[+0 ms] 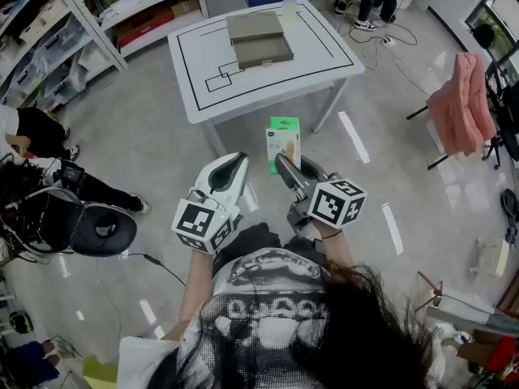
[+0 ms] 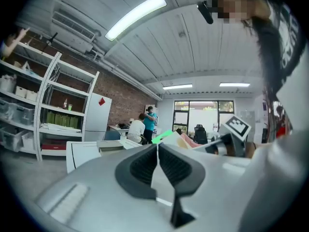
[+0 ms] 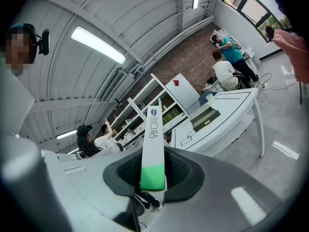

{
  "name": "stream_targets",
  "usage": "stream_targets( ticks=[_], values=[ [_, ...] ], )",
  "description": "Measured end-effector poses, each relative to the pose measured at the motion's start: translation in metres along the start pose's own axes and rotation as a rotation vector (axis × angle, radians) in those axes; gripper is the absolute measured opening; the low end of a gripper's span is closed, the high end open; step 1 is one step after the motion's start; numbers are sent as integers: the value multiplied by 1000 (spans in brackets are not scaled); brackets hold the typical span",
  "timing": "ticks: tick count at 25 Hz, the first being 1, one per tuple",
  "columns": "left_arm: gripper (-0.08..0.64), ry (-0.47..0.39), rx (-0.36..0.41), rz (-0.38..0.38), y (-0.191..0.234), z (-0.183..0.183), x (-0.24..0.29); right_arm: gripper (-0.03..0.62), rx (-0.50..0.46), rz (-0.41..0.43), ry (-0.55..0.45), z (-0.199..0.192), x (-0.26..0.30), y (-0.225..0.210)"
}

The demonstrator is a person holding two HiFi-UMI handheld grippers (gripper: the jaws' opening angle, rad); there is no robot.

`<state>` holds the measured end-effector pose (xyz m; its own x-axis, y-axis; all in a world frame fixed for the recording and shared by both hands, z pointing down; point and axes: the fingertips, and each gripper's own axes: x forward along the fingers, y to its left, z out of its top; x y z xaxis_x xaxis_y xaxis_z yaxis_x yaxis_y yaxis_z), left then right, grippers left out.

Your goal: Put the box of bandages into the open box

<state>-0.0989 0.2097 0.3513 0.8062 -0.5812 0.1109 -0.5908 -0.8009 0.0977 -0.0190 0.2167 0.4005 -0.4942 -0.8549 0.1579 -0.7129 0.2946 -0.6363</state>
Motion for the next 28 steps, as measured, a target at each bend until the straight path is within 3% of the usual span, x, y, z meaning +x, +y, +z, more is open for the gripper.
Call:
stream_targets(
  ticks=[16,28],
  values=[
    [0,-5,-44,-73,39,-11,5,86,-2,-65,14,-6,35,3],
    [0,32,-55,5,87,-17,63,86,33,-16,58,29,96,-51]
  ],
)
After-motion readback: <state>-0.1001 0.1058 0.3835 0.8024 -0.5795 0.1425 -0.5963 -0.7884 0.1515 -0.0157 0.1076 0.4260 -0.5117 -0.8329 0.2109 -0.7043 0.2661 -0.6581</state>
